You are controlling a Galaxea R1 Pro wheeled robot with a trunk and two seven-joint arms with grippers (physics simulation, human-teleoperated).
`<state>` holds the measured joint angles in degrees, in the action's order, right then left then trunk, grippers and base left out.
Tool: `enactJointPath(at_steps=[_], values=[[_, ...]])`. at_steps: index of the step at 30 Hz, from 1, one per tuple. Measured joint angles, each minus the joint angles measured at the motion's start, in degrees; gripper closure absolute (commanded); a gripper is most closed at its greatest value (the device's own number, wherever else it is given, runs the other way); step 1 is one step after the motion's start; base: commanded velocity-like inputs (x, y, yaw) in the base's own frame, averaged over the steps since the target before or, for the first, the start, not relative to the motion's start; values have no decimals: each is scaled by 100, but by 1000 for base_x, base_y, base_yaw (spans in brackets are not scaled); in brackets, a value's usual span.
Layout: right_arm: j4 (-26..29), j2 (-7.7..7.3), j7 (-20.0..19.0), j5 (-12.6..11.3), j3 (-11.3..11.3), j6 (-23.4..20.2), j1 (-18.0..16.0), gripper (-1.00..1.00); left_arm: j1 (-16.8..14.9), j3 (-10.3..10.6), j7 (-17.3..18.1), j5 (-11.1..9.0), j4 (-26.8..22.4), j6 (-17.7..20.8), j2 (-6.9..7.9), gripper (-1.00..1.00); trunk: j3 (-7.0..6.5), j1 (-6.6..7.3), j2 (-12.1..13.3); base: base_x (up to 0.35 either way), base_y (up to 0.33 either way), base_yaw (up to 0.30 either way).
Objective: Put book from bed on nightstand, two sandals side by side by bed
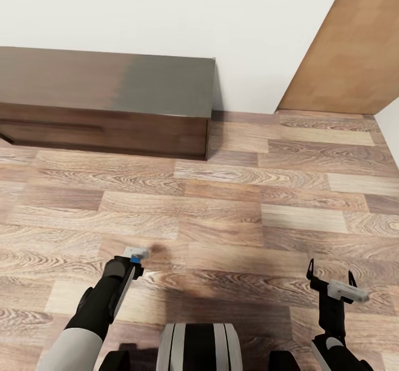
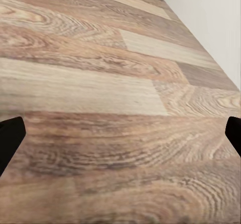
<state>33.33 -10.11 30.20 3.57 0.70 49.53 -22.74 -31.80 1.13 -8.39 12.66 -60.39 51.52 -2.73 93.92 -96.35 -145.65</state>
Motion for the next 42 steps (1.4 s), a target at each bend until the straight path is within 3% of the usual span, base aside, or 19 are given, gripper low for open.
enactJointPath(at_steps=[15,25,29,38,42], values=[[0,1,0,0,-5,-1,0,-100,0,-11,-2,6,-37,-9,19,-100,333,-39,-20,0,0,0],[1,0,0,1,-4,-1,0,-100,-1,-16,-11,20,-419,10,36,-100,333,-38,-20,0,0,0],[1,2,0,1,-5,-1,0,-100,0,-16,-13,19,-630,39,115,-100,333,-38,-20,0,0,0],[1,2,0,0,-5,-1,0,-100,0,-17,-14,10,-656,37,142,-100,333,-38,-20,0,0,0],[0,0,0,0,-5,-1,1,-100,0,-17,-12,6,-640,36,134,-100,421,-49,-26,0,0,0]])
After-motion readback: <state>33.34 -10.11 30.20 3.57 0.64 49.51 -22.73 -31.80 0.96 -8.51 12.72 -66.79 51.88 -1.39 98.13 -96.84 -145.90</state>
